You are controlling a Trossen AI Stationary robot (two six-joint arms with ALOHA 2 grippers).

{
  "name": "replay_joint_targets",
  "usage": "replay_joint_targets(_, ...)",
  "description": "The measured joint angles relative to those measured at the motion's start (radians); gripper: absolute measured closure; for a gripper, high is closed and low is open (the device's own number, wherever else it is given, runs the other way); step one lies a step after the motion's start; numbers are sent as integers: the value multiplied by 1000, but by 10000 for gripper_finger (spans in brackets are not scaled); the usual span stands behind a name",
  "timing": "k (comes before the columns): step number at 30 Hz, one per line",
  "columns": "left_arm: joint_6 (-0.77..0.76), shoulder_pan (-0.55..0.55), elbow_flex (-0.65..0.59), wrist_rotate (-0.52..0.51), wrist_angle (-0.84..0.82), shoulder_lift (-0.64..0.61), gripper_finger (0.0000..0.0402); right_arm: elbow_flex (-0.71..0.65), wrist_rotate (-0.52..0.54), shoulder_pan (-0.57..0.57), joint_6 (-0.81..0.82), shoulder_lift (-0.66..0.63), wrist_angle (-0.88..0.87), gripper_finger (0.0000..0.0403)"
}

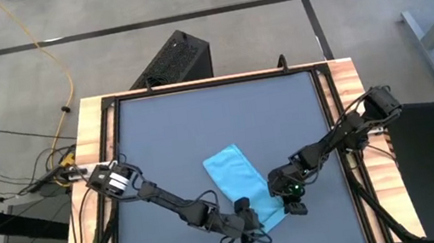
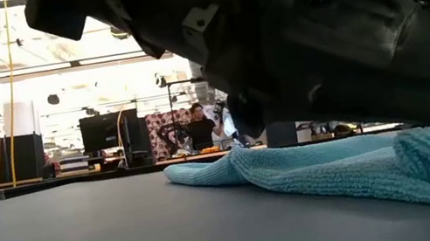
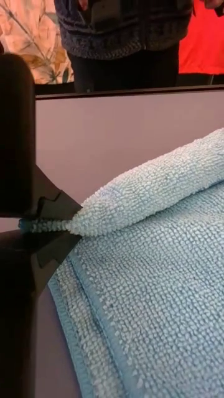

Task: Roll towel into tight, uniform cylinder
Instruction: Roll the blue microfiber cloth

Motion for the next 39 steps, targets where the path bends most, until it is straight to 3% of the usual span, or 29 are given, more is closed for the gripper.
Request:
replay_joint_targets(7,-12,-8,2,-24,-21,0,229,0,-3,3,25,0,9,369)
replay_joint_targets(26,-6,-38,2,-88,-113,0,231,0,-21,1,121,0,24,289)
replay_joint_targets(30,-25,-37,2,-87,-111,7,260,0,-23,0,144,0,26,276)
replay_joint_targets(37,-80,-32,11,-16,-45,49,378,0,-29,-16,180,-3,22,274)
replay_joint_targets(39,-78,-25,11,-11,-58,49,393,0,-37,-20,192,-5,15,274)
